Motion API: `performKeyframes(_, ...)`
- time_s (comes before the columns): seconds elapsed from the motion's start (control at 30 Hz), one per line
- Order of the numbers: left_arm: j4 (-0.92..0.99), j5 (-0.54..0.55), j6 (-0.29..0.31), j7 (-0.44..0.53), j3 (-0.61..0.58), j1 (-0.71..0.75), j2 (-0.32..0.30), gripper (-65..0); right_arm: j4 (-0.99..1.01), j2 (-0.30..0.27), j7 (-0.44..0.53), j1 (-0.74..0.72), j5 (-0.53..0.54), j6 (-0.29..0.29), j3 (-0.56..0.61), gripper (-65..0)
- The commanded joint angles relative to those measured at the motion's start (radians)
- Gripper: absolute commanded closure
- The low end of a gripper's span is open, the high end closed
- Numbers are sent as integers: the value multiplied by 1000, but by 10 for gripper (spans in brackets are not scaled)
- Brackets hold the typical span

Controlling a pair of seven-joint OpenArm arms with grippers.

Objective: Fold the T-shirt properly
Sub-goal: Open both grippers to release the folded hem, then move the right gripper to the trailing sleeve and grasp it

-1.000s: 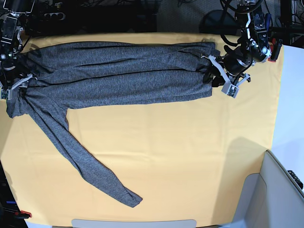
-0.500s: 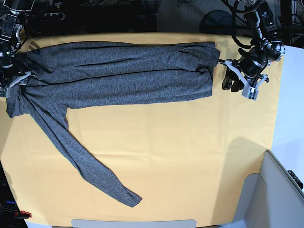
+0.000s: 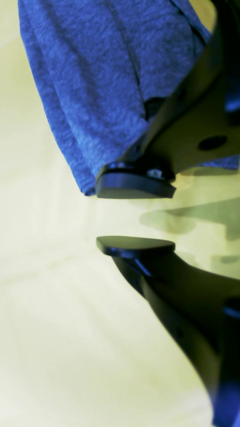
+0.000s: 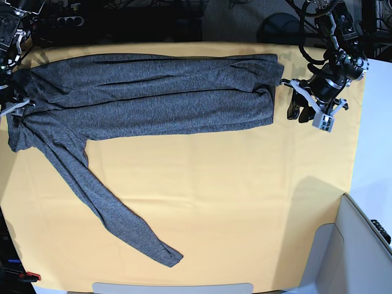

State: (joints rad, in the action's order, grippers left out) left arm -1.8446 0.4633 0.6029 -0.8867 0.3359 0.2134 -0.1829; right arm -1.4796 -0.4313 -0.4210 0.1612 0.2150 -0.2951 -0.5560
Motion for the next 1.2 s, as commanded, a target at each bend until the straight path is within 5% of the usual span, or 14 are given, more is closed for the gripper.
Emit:
performKeyframes(0.0, -17, 15, 2, 25, 6, -7, -11, -187, -33, -22, 26, -12, 7, 4, -9, -372)
performKeyframes(0.23, -17, 15, 2, 25, -1, -7, -11, -187, -132, -10, 26, -30, 7, 7, -60, -372)
performKeyframes(0.47, -17, 15, 2, 22, -4, -16, -11, -187, -76, 44, -40, -225, 8, 1, -17, -371)
performKeyframes(0.67, -16, 13, 2, 21, -4, -21, -11, -187, 145, 58, -223, -496, 14, -56, 77, -372)
performKeyframes(0.87, -13, 13, 2, 19, -4, -22, -11, -187, 423, 84, -284, -731, 14, -168, 81, -372)
performKeyframes(1.17, -11, 13, 2, 19, -5, -29, -11, -187, 784, 78, -287, -909, 88, -198, 86, -374)
